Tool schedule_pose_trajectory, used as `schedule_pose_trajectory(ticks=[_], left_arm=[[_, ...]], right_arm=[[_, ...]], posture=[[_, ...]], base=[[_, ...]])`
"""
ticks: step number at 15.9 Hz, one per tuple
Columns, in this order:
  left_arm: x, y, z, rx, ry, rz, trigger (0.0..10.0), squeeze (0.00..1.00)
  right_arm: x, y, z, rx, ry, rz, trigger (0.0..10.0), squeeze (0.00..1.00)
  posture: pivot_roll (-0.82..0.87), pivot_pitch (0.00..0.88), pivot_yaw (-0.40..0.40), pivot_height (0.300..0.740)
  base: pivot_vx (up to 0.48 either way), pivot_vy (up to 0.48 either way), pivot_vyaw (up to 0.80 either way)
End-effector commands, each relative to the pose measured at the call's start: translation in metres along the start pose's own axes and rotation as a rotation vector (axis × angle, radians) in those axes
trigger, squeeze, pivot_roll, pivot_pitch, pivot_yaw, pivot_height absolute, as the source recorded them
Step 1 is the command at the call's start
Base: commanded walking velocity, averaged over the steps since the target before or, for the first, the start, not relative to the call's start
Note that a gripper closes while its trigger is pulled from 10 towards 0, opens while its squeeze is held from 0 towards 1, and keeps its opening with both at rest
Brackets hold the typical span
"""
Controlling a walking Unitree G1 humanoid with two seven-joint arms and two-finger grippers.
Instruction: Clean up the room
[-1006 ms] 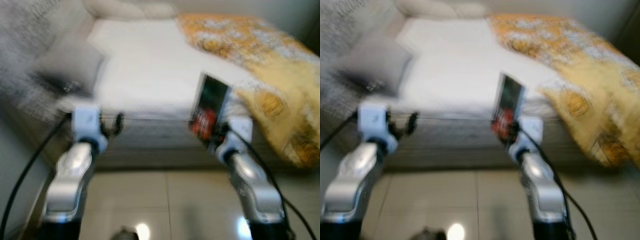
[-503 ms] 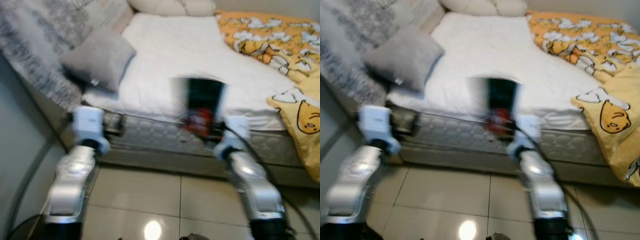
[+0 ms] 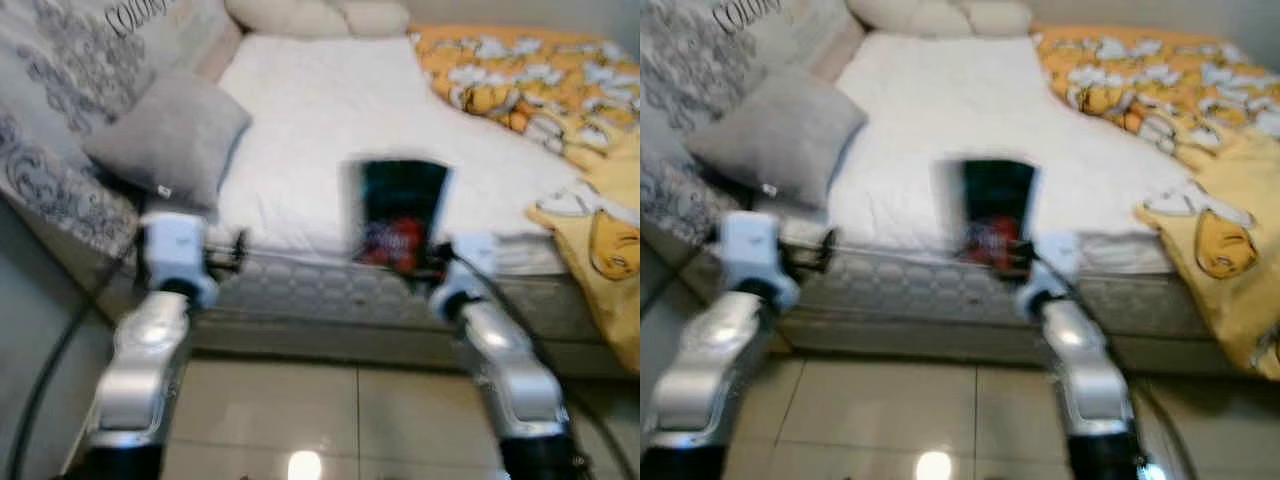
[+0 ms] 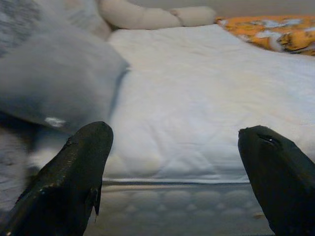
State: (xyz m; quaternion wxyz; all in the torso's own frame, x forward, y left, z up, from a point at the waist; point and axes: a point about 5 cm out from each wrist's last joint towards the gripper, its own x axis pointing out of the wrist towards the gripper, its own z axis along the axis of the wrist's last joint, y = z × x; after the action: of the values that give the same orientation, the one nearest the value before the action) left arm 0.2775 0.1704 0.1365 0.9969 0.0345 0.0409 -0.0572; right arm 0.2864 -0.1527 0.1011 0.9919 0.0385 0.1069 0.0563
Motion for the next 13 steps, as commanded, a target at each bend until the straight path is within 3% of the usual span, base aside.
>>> schedule_pose_trajectory(ticks=[1,3,13], left_arm=[[-0.0025,0.0104,0.0013,0.017,0.0,0.032,10.0,0.0],[-0.0029,0.0111,0.0009,0.019,0.003,0.03,10.0,0.0],[-0.002,0.0067,0.0003,0.027,0.008,0.003,10.0,0.0]], right_arm=[[0.0043,0.0076,0.0126,-0.01,-0.05,0.015,10.0,0.0],[0.0058,0.0099,0.0135,-0.012,-0.054,0.023,10.0,0.0],[0.0058,0.0073,0.0125,0.017,-0.052,0.023,10.0,0.0]], posture=[[0.02,0.0,-0.017,0.74],[0.02,0.0,-0.014,0.74],[0.02,0.0,-0.011,0.74]], base=[[0.394,0.0,0.8],[0.392,0.0,0.8],[0.392,0.0,0.0]])
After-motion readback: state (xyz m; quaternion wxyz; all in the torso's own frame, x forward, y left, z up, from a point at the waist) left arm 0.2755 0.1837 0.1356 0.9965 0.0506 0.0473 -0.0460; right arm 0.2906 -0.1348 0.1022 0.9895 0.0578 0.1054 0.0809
